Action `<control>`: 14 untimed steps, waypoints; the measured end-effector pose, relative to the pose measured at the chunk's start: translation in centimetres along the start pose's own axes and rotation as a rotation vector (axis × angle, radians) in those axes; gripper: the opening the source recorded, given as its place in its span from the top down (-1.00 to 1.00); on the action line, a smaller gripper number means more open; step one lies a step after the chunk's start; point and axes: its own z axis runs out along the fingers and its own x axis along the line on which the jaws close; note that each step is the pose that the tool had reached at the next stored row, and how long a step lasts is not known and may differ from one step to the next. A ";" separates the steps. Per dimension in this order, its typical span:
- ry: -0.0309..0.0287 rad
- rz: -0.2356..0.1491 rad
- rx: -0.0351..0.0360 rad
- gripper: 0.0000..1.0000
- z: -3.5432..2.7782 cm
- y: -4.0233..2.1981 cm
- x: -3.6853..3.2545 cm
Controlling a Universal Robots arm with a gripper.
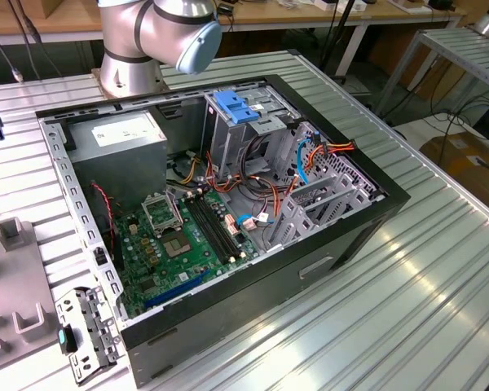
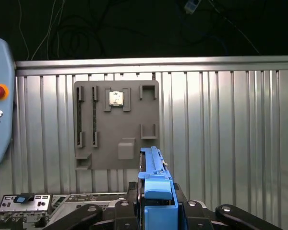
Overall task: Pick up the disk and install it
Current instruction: 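Pick up the disk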
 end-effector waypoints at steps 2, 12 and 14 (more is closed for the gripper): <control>0.0000 0.000 -0.0001 0.25 0.00 -0.46 -0.02; 0.0001 0.000 -0.0001 0.25 0.00 -2.77 -0.10; 0.0001 0.000 -0.0002 0.25 0.00 -3.18 -0.11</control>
